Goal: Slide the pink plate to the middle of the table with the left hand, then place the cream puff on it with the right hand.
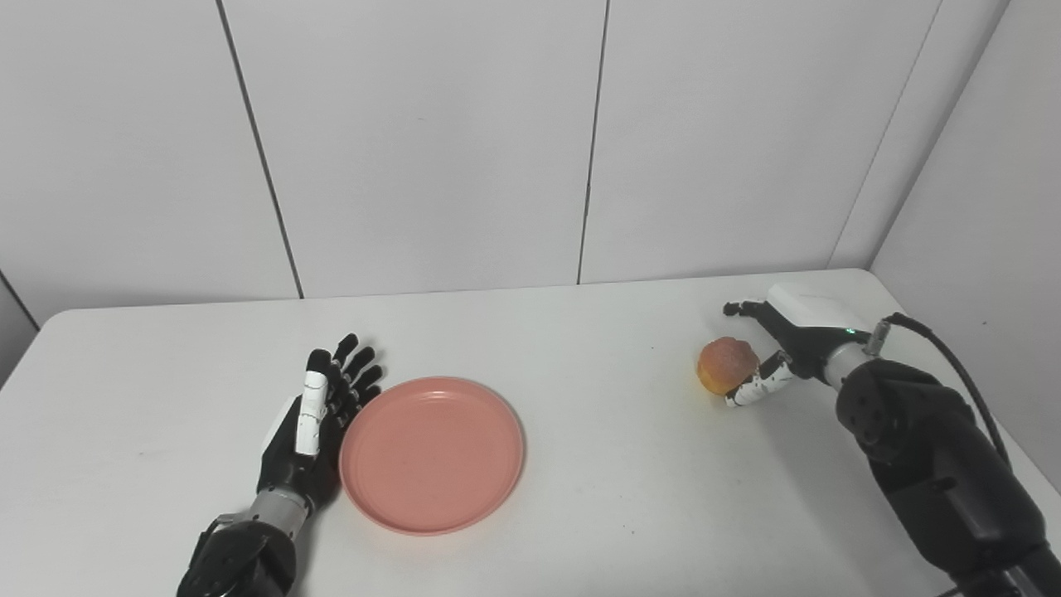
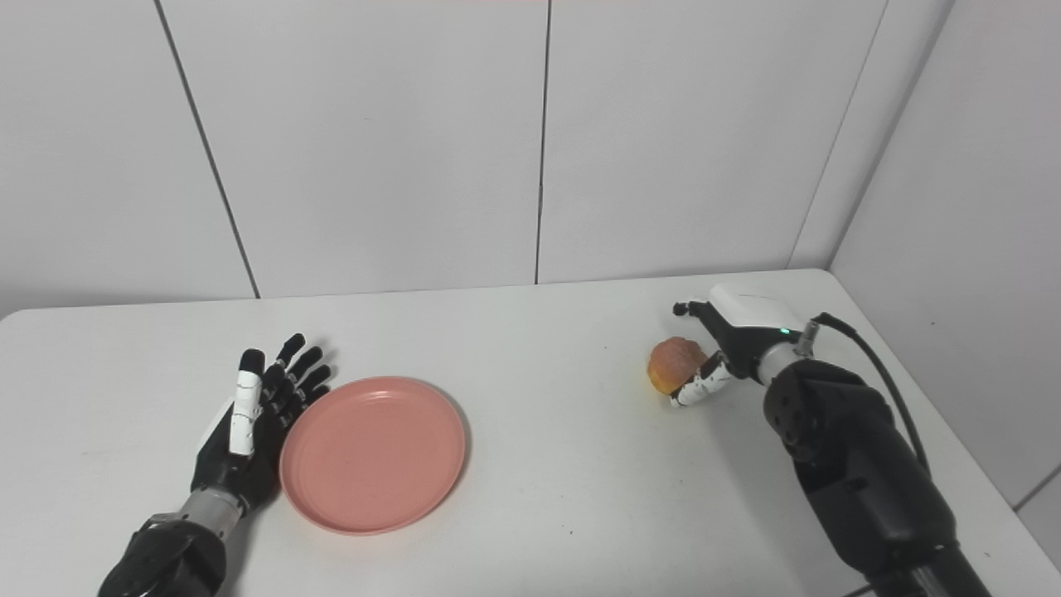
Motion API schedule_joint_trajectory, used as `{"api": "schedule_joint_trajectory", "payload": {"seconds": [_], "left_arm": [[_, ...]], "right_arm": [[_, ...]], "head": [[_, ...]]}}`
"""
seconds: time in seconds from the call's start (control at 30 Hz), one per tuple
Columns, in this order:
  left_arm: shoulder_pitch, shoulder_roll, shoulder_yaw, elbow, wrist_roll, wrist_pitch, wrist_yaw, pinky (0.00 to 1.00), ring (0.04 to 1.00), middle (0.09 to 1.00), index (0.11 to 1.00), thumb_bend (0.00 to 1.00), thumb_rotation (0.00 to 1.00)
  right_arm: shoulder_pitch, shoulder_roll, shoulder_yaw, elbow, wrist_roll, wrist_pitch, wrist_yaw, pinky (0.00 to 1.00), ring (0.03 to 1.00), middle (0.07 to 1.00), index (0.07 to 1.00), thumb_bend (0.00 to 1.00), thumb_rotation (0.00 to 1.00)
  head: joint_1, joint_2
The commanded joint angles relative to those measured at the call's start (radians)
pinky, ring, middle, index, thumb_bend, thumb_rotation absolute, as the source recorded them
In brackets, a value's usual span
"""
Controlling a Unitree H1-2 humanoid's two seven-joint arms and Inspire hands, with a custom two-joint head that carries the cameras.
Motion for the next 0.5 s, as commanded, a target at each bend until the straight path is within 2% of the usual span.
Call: {"api": "schedule_joint_trajectory", "payload": {"seconds": [0.0,0.13,0.27,0.47], "left_arm": [[-0.006,-0.002,-0.007,-0.019,-0.005,0.003,-0.017,0.97,0.964,0.978,0.979,0.95,0.95],[-0.005,-0.001,-0.01,-0.012,-0.009,-0.003,-0.024,0.97,0.967,0.982,0.991,0.94,0.96],[-0.001,-0.002,-0.012,-0.018,-0.008,0.001,-0.02,0.98,0.967,0.983,0.99,0.94,0.96],[-0.008,0.004,-0.014,-0.004,-0.006,-0.019,-0.029,0.97,0.97,0.983,0.989,0.92,0.97]], "right_arm": [[-0.048,-0.036,0.005,0.004,0.001,0.004,-0.026,0.63,0.81,0.851,0.827,1.0,0.26],[-0.054,-0.037,0.029,0.022,0.0,0.001,-0.028,0.66,0.834,0.87,0.83,1.0,0.27],[-0.069,-0.051,0.073,0.052,-0.005,-0.032,-0.028,0.68,0.85,0.873,0.839,1.0,0.28],[-0.078,-0.067,0.113,0.066,0.01,-0.059,-0.043,0.67,0.869,0.876,0.845,1.0,0.29]], "head": [[0.002,0.002],[0.005,0.003],[0.009,0.006],[0.018,0.007]]}}
